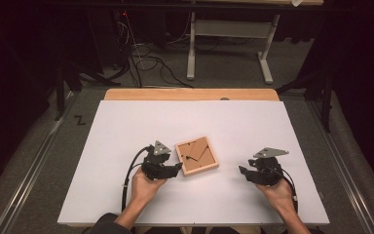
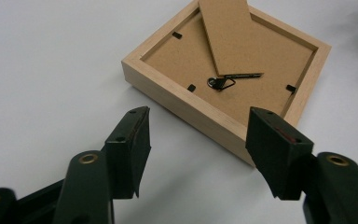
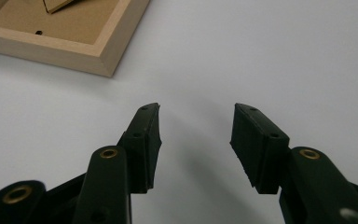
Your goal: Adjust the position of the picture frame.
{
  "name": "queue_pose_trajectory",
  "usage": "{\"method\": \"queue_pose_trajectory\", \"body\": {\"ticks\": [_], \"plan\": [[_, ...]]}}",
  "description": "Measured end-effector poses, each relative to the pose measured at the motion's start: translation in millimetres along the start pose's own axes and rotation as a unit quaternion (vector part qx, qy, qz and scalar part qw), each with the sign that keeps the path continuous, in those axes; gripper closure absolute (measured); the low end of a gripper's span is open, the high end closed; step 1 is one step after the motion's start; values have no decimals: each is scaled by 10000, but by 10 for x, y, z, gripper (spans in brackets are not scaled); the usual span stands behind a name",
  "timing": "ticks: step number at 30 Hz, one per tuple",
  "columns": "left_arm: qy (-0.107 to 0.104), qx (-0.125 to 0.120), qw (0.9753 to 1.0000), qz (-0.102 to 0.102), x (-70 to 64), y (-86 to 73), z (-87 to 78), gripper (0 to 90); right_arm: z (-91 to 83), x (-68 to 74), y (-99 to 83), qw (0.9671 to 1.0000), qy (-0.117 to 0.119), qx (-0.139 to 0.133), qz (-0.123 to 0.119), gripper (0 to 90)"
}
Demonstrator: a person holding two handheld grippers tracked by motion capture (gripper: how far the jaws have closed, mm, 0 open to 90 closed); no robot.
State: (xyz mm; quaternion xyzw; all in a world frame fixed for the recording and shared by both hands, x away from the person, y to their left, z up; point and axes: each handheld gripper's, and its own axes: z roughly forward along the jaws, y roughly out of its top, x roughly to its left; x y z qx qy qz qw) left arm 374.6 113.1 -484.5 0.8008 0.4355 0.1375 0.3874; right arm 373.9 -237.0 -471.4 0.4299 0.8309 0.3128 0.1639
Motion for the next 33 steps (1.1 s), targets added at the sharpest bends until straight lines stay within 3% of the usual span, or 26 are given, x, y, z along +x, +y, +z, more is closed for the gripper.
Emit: {"method": "queue_pose_trajectory", "body": {"ticks": [2,11,16,30,33], "plan": [[-59,-88,9999,-122,9,9,0,392,30,49,60,9999,41,45,-104,545],[-24,-150,9997,-201,29,25,23,394,128,112,177,9997,138,3,-222,577],[-33,-203,9992,-354,44,41,37,393,205,128,233,9995,273,-16,-161,578],[62,-90,9993,-348,0,143,128,399,295,207,388,9993,301,-169,-131,574],[59,-105,9991,-400,3,154,138,401,331,233,417,9993,354,-100,-119,575]]}}
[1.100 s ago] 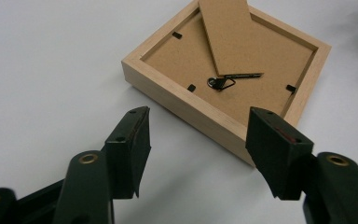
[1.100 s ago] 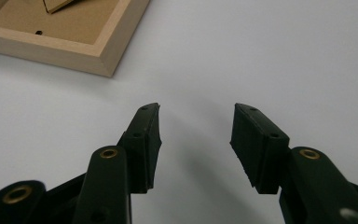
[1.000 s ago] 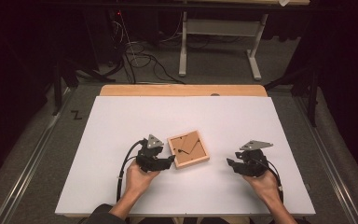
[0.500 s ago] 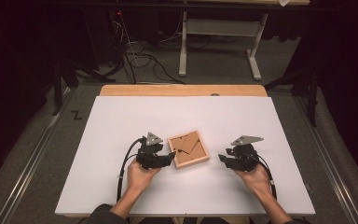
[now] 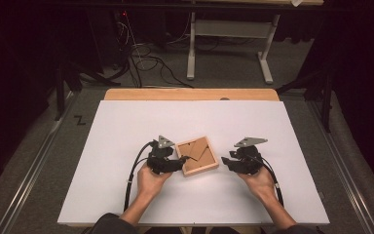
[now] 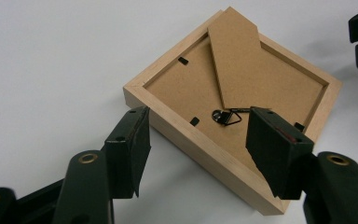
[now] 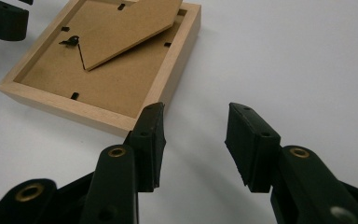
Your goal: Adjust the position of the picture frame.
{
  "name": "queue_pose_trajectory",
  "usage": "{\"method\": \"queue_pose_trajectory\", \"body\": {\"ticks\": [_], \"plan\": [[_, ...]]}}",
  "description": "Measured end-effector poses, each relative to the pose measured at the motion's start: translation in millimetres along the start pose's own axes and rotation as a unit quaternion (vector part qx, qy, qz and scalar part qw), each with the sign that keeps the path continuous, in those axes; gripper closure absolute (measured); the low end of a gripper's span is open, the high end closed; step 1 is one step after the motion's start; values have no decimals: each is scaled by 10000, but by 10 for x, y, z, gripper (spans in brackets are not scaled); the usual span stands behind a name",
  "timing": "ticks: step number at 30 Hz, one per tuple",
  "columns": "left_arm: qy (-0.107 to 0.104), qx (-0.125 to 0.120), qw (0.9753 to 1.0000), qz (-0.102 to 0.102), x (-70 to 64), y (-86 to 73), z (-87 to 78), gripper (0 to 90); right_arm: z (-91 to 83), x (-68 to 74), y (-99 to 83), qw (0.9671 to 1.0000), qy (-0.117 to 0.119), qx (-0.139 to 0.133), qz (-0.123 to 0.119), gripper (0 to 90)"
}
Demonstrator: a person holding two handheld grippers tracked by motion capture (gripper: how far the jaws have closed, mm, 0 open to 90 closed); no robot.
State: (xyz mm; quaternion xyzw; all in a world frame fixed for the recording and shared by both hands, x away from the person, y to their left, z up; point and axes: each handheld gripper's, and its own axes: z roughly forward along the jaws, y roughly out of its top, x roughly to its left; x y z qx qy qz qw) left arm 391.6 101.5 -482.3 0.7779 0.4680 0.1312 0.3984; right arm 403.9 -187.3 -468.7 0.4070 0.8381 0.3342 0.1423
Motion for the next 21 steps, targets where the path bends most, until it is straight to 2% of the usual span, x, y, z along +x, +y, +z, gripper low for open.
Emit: {"method": "queue_pose_trajectory", "body": {"ticks": [11,21], "plan": [[91,83,9999,-99,57,-1,58,411,144,97,113,9999,85,146,16,565],[61,163,9998,-90,38,-4,112,431,239,139,142,9996,160,218,48,565]]}}
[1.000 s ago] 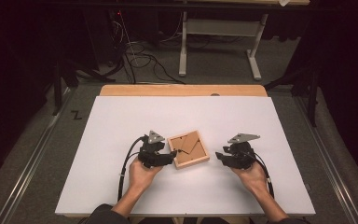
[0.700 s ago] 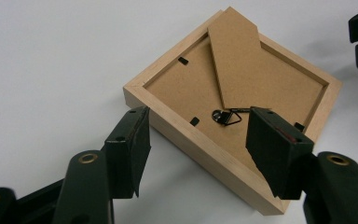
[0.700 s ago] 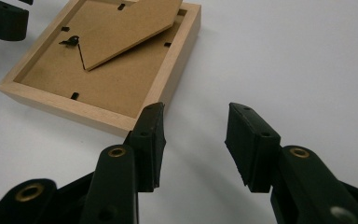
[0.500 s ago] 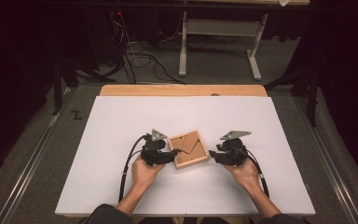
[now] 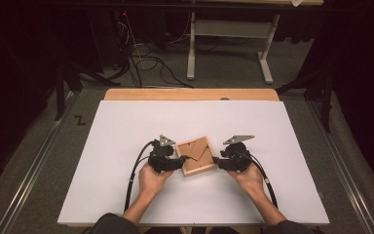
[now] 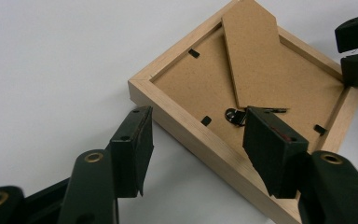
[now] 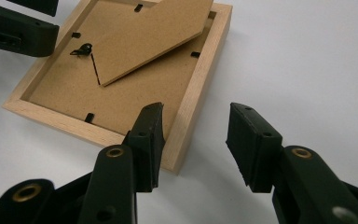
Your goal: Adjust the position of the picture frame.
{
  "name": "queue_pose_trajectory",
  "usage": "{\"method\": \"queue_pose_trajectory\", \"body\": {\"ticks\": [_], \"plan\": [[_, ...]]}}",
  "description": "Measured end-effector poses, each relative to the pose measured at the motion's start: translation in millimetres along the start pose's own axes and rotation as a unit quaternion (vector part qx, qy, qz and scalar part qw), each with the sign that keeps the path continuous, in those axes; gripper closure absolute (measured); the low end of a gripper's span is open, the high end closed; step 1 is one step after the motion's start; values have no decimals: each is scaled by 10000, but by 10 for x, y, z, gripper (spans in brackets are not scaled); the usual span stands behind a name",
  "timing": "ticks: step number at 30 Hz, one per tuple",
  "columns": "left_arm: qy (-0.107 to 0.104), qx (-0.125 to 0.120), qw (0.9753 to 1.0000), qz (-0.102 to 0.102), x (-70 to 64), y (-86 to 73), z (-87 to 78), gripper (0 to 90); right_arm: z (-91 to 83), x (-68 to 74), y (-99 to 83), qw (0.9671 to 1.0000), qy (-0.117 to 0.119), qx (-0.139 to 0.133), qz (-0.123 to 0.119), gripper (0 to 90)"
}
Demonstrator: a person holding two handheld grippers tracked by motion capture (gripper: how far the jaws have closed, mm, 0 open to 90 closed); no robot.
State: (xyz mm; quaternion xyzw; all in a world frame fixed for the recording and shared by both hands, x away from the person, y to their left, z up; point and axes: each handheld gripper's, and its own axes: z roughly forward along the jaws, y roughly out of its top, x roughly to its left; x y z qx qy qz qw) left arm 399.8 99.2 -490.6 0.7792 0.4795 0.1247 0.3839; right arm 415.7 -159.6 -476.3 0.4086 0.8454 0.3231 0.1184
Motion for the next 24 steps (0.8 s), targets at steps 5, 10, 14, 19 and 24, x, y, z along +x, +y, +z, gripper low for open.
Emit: {"method": "queue_pose_trajectory", "body": {"ticks": [5,10,14,19,24], "plan": [[-12,54,10000,16,-5,-3,21,464,28,14,3,10000,17,-4,12,568],[-46,100,9999,10,-7,-7,44,499,51,22,9,10000,73,12,24,583],[-98,114,9999,-33,-4,-7,56,520,57,26,12,9999,101,11,15,594],[-150,111,9998,-66,2,-9,60,539,61,33,18,9999,140,33,3,602],[-153,111,9998,-59,0,-9,60,544,73,46,23,9998,210,31,33,612]]}}
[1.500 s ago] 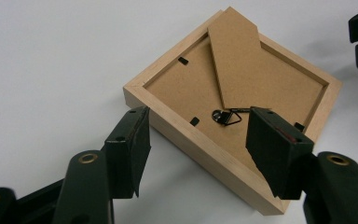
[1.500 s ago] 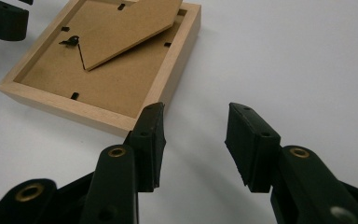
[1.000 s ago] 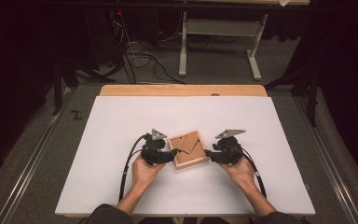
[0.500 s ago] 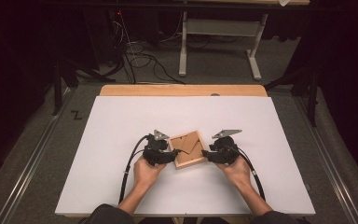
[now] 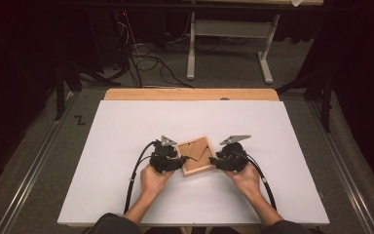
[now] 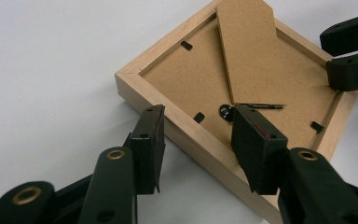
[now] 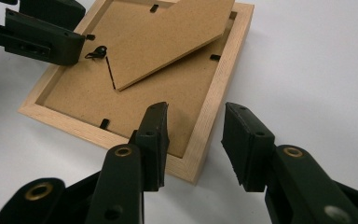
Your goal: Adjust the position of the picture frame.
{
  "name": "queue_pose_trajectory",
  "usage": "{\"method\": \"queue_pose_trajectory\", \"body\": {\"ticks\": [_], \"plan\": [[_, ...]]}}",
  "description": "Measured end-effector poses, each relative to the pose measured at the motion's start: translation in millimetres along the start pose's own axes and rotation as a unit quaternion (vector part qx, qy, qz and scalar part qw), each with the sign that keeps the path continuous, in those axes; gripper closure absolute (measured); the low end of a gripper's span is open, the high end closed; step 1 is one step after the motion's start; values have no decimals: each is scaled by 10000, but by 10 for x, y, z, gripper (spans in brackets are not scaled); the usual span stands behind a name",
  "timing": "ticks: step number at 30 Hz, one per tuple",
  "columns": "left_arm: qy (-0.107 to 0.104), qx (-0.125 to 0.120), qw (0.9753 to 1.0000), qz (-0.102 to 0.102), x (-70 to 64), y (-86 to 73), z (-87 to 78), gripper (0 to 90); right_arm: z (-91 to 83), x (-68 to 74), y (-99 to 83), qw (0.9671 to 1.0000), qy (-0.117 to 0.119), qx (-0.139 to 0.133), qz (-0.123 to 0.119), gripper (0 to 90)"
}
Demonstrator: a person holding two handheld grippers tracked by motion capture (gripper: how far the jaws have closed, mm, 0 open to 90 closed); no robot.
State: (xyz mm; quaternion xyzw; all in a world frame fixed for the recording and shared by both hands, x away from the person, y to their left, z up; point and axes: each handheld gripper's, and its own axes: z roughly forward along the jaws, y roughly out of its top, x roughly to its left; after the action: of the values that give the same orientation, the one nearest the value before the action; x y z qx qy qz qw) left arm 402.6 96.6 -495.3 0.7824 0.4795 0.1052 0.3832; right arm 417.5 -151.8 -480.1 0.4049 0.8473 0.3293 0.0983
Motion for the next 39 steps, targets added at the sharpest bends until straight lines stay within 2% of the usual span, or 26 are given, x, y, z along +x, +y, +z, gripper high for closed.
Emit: {"method": "queue_pose_trajectory", "body": {"ticks": [17,20,27,39], "plan": [[9,-15,10000,-10,4,0,-1,568,45,-44,51,9999,-78,-68,103,645],[5,-23,10000,12,8,0,0,571,46,-39,51,9999,9,-65,95,706],[-13,-38,10000,24,15,0,4,581,8,-44,38,10000,-15,8,18,772],[-149,-77,9998,75,-11,-4,8,623,-49,-20,-6,10000,-39,87,-15,769]]}}
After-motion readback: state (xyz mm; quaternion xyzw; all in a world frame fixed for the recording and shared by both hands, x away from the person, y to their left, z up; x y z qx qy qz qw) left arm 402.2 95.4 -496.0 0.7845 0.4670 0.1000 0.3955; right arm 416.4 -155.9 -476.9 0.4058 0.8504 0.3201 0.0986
